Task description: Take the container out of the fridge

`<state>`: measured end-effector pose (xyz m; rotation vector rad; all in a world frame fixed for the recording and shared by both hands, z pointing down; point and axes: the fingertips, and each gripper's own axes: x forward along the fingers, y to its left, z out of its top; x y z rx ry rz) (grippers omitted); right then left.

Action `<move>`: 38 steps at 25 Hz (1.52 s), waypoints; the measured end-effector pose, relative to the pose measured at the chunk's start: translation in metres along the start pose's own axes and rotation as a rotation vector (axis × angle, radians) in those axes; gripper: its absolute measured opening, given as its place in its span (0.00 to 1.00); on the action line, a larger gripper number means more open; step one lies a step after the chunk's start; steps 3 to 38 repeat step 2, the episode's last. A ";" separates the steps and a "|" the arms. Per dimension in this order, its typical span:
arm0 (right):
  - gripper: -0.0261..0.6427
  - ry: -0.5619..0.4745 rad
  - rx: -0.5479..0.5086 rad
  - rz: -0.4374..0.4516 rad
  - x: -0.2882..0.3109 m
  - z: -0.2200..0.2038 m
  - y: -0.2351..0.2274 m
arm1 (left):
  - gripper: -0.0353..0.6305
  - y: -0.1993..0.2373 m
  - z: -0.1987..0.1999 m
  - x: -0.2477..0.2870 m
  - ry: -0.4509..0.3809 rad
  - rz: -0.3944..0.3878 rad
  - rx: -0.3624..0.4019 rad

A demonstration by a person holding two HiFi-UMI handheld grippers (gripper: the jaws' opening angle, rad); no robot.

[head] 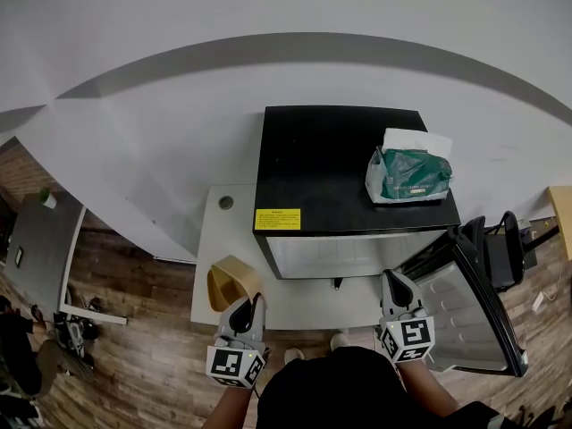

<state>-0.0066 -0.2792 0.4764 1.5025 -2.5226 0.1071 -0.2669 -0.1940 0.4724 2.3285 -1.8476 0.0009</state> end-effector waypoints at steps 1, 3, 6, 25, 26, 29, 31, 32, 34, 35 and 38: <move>0.04 -0.001 0.001 0.000 0.000 0.000 0.000 | 0.09 -0.001 -0.001 0.001 0.002 -0.003 0.002; 0.04 -0.001 0.002 0.001 0.001 0.000 -0.001 | 0.09 -0.002 -0.001 0.001 0.003 -0.006 0.004; 0.04 -0.001 0.002 0.001 0.001 0.000 -0.001 | 0.09 -0.002 -0.001 0.001 0.003 -0.006 0.004; 0.04 -0.001 0.002 0.001 0.001 0.000 -0.001 | 0.09 -0.002 -0.001 0.001 0.003 -0.006 0.004; 0.04 -0.001 0.002 0.001 0.001 0.000 -0.001 | 0.09 -0.002 -0.001 0.001 0.003 -0.006 0.004; 0.04 -0.001 0.002 0.001 0.001 0.000 -0.001 | 0.09 -0.002 -0.001 0.001 0.003 -0.006 0.004; 0.04 -0.001 0.002 0.001 0.001 0.000 -0.001 | 0.09 -0.002 -0.001 0.001 0.003 -0.006 0.004; 0.04 -0.001 0.002 0.001 0.001 0.000 -0.001 | 0.09 -0.002 -0.001 0.001 0.003 -0.006 0.004; 0.04 -0.001 0.002 0.001 0.001 0.000 -0.001 | 0.09 -0.002 -0.001 0.001 0.003 -0.006 0.004; 0.04 -0.001 0.002 0.001 0.001 0.000 -0.001 | 0.09 -0.002 -0.001 0.001 0.003 -0.006 0.004; 0.04 -0.001 0.002 0.001 0.001 0.000 -0.001 | 0.09 -0.002 -0.001 0.001 0.003 -0.006 0.004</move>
